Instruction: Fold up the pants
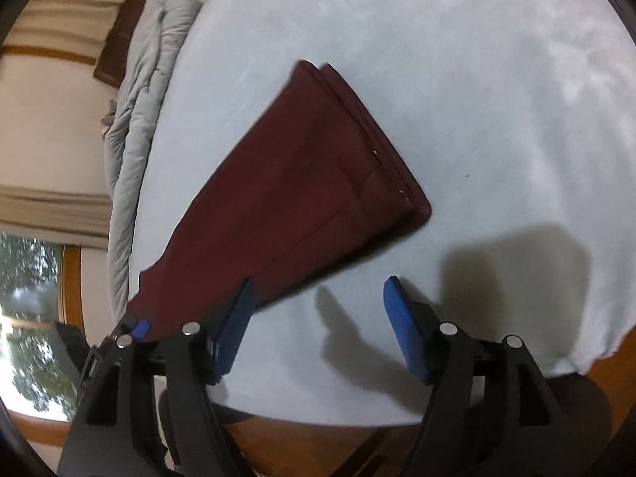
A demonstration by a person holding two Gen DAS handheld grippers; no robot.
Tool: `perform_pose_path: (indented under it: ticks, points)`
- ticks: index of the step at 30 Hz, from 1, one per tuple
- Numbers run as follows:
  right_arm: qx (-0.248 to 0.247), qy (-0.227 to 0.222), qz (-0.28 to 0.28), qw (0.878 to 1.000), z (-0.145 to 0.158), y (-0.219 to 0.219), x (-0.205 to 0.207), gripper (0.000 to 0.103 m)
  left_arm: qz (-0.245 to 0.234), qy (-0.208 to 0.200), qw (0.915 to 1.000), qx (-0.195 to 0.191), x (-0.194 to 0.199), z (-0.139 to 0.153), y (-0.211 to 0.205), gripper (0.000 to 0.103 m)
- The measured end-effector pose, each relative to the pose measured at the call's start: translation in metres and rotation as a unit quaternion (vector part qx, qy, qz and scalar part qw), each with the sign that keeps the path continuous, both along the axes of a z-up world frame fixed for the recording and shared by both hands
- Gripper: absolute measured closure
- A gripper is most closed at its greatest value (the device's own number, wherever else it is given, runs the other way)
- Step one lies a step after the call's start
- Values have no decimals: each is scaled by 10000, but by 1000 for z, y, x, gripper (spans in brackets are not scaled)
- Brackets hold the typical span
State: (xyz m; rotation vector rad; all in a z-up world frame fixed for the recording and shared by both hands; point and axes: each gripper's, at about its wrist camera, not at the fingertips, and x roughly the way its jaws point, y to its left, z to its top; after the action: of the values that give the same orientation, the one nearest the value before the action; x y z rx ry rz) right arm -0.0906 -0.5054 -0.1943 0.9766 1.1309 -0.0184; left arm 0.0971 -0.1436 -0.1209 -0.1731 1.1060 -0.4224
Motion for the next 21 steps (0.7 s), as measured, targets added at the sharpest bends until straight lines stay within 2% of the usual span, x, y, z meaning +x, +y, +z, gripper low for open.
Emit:
perform_pose_path:
  ticks: [5, 8, 10, 12, 14, 16, 21]
  points:
    - [211, 6, -310, 9993, -17, -4, 17, 35, 249, 338, 9991, -75, 11, -15, 10, 18]
    - [211, -101, -367, 9991, -17, -4, 25, 35, 381, 453, 9982, -32, 13, -27, 22, 18]
    - [185, -271, -379, 9987, -13, -3, 28, 46, 425, 507, 9978, 22, 15, -34, 29, 18]
    - [155, -419, -323, 9985, -10, -1, 30, 70, 487, 569, 9972, 52, 15, -40, 34, 18]
    - [269, -556, -289, 9977, -7, 0, 32, 79, 521, 632, 9966, 82, 15, -45, 37, 18]
    - [207, -710, -249, 9969, 4, 0, 32, 83, 526, 647, 9964, 118, 15, -46, 39, 18]
    - [231, -1595, -246, 9866, 62, -9, 19, 88, 628, 371, 9973, -51, 11, -29, 49, 18]
